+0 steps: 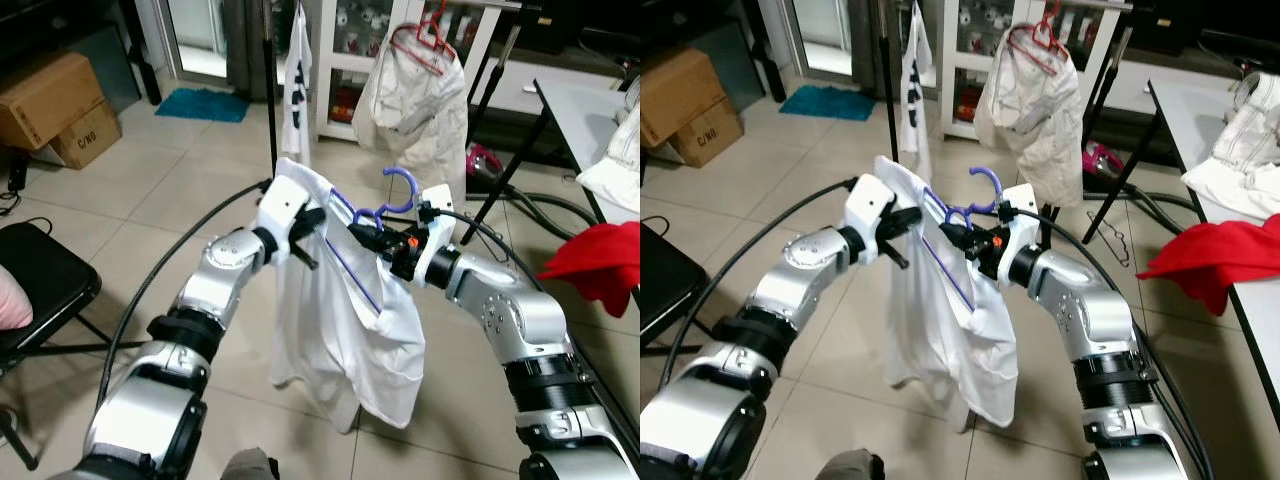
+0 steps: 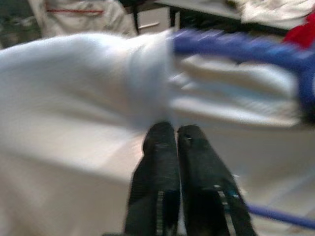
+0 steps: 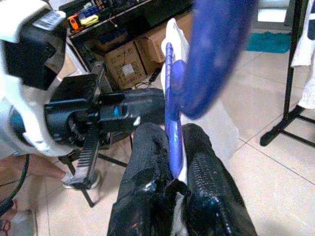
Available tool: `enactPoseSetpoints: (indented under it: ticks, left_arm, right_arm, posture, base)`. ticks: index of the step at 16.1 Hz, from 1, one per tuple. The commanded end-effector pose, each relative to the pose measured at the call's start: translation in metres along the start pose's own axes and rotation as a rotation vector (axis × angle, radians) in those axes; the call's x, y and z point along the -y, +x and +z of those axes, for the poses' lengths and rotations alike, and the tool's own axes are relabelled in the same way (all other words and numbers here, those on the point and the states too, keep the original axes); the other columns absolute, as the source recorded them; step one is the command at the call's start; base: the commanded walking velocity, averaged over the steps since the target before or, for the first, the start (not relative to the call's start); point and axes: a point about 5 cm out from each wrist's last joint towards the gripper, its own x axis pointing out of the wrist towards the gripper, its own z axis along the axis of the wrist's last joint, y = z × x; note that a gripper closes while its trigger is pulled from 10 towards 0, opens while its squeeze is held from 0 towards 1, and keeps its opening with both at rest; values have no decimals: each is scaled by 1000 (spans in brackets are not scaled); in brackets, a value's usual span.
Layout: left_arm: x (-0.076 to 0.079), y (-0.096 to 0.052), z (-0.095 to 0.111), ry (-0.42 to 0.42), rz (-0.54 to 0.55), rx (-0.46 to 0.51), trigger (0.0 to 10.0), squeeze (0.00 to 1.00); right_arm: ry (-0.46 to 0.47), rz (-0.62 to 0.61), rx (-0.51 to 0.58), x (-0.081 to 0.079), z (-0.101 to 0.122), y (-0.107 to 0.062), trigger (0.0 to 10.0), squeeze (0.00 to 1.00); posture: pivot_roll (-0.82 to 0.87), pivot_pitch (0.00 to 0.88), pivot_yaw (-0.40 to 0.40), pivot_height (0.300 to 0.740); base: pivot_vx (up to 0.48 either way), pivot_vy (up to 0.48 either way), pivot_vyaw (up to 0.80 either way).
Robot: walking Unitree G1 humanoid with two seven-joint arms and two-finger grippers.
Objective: Hang hanger
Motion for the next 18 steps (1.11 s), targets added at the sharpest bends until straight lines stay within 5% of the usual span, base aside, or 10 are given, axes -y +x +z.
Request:
enactPoseSetpoints:
  ticks: [1, 8, 12, 13, 16, 18]
  left_arm:
    - [4, 1, 3, 0, -27, 10, 10000, 1000]
    - [6, 1, 2, 6, -36, -12, 10000, 1000]
    - [-1, -2, -2, 47, 79, -47, 10000, 1000]
    - [-5, -2, -3, 49, 122, -49, 10000, 0]
    - [-12, -2, -3, 71, 191, -70, 10000, 0]
    - [-1, -1, -2, 51, 95, -54, 10000, 0]
  right_arm:
    - [-11, 21, 28, -3, 7, -2, 10000, 0]
    - [-14, 38, 17, -5, 5, -1, 10000, 0]
    - [-14, 38, 15, -4, 4, -3, 10000, 0]
    - [-13, 42, 14, -5, 4, -3, 10000, 0]
    - [-13, 50, 16, -6, 4, -2, 10000, 0]
    - [-14, 38, 8, -4, 3, -2, 10000, 0]
  posture:
    - [72, 0, -19, 740]
    - [74, 0, -19, 740]
    - [74, 0, -19, 740]
    - [75, 0, -20, 740]
    - [74, 0, -19, 740]
    - [74, 0, -18, 740]
  base:
    - [0, 0, 0]
    - [0, 0, 0]
    - [0, 0, 0]
    - [0, 0, 0]
    - [0, 0, 0]
    - [0, 0, 0]
